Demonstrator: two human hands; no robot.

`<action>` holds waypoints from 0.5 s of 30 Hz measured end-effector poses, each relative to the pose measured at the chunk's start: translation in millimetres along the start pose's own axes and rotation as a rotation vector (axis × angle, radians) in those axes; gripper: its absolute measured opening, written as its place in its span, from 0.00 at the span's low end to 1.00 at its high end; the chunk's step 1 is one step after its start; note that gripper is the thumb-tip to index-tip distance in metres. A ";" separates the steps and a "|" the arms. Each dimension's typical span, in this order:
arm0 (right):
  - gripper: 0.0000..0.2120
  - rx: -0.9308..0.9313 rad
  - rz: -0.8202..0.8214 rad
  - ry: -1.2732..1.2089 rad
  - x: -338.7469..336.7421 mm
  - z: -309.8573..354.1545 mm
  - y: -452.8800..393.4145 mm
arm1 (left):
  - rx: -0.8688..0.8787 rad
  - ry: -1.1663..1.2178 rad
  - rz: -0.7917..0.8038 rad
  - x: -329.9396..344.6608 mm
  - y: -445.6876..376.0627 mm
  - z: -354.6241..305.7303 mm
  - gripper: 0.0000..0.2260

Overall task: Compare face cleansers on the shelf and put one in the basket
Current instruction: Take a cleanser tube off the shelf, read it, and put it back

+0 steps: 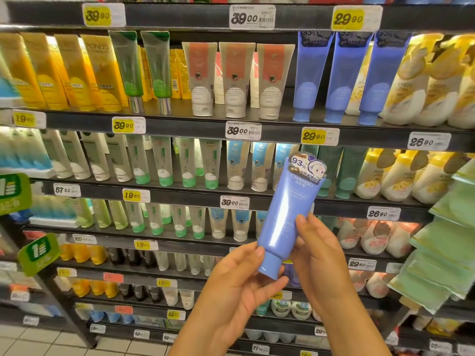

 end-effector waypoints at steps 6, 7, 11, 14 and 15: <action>0.19 -0.005 0.010 0.066 -1.1 0.9 -3.4 | 0.104 -0.183 -0.099 -6.5 -2.2 -6.2 0.19; 0.19 0.000 0.008 0.071 -1.8 0.6 -4.0 | 0.114 -0.213 -0.104 -6.0 -2.3 -6.5 0.18; 0.20 0.031 0.014 0.096 -4.5 0.0 -5.7 | 0.200 -0.369 -0.182 -6.3 -2.4 -12.5 0.12; 0.17 0.075 0.020 0.074 -5.6 -2.7 -7.4 | 0.264 -0.512 -0.202 -3.9 -0.3 -20.7 0.14; 0.17 0.095 0.023 0.059 -5.9 -4.2 -8.0 | 0.276 -0.551 -0.193 -2.1 0.7 -22.8 0.15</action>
Point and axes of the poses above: each hand's wrist, its own y-axis away from the middle knuckle, its own x-axis out of the palm, z = x × y, the point moved 6 cm from there along -y, towards the middle knuckle, and after that the axes turned 9 degrees about z, right-handed, at the moved point
